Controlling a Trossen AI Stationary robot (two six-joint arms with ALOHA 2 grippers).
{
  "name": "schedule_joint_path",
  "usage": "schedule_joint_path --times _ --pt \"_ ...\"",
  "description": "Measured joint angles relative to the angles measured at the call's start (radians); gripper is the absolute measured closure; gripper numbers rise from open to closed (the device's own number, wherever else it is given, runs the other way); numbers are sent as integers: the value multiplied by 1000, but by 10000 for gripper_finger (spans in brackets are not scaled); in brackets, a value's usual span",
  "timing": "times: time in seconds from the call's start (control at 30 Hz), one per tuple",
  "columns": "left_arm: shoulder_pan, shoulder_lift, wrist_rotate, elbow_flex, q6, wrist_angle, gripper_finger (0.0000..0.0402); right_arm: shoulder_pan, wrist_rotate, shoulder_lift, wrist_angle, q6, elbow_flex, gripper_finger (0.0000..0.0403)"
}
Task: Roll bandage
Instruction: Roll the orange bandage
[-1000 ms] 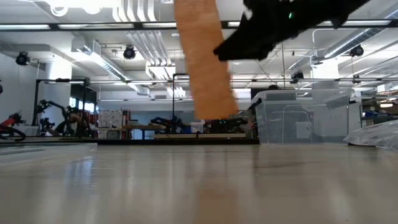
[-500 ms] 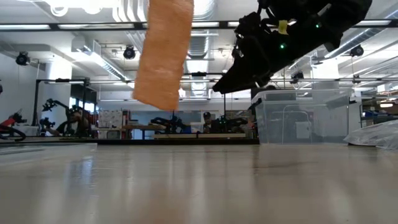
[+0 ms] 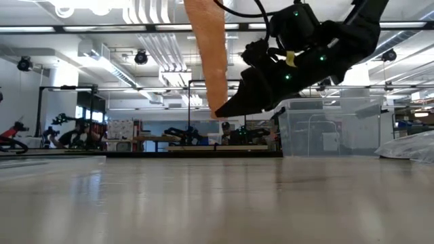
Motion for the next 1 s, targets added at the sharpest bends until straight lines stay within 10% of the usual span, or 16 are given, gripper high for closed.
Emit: schedule_joint_path --times 0.43,0.67,0.83,1.0 --pt "0 0 14 0 -16 -3 359 -107 -21 -57 -32 -62 0 133" --pt "0 2 26 0 -23 -16 368 -117 -250 -1 29 -28 38 136" --pt "0 2 26 0 -23 -16 360 -105 -358 54 26 16 102 190" --pt "0 0 22 0 -23 -25 359 -56 -415 57 16 37 145 325"
